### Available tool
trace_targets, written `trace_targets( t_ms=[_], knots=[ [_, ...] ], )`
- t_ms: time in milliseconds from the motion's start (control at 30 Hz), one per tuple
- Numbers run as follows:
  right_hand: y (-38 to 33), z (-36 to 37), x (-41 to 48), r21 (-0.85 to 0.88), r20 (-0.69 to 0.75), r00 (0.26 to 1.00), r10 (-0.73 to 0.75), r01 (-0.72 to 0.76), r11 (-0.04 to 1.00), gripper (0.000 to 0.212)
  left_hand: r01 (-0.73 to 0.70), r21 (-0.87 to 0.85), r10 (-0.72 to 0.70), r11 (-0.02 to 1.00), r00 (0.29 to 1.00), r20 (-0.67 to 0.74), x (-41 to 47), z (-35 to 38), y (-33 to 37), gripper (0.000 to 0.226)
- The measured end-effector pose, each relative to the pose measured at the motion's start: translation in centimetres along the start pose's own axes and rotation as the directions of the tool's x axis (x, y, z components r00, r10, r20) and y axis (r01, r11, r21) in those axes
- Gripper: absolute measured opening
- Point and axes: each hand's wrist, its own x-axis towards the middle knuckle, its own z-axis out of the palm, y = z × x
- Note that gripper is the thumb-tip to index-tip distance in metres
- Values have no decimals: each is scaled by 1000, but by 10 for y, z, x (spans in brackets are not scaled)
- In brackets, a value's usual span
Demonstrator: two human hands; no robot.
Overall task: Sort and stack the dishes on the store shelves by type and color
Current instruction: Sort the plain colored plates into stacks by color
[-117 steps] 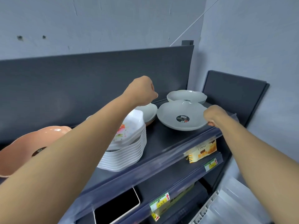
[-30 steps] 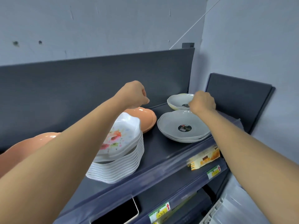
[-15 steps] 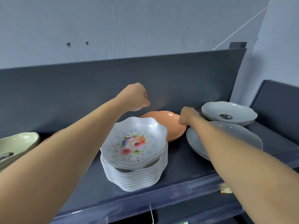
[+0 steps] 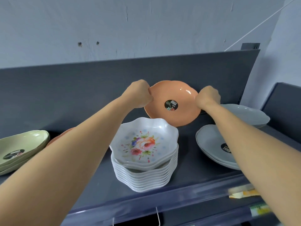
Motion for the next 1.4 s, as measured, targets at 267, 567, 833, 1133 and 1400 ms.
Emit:
trace_targets(
  t_ms=[267, 567, 833, 1133, 1400],
  knots=[
    [-62, -17, -35, 133, -113, 993, -32, 48, 990, 17, 9, -67, -15, 998, 996, -93, -21, -51, -47, 25],
    [-160, 42, -104, 22, 106, 973, -205, 203, 979, 31, 232, -17, -233, 973, 968, -92, -72, -92, -167, 25],
    [-202, 111, -172, -123, 331, 917, -222, 276, 953, 25, 327, 37, -326, 944, 945, -30, -100, -92, -238, 7],
    [-191, 150, -203, -221, 435, 894, -107, 220, 950, 28, 373, 61, -375, 926, 927, 31, -119, -76, -277, 20],
    [-181, 165, -206, -251, 379, 913, -148, 256, 934, 27, 358, 80, -363, 930, 930, 54, -125, -62, -289, 18]
  ],
)
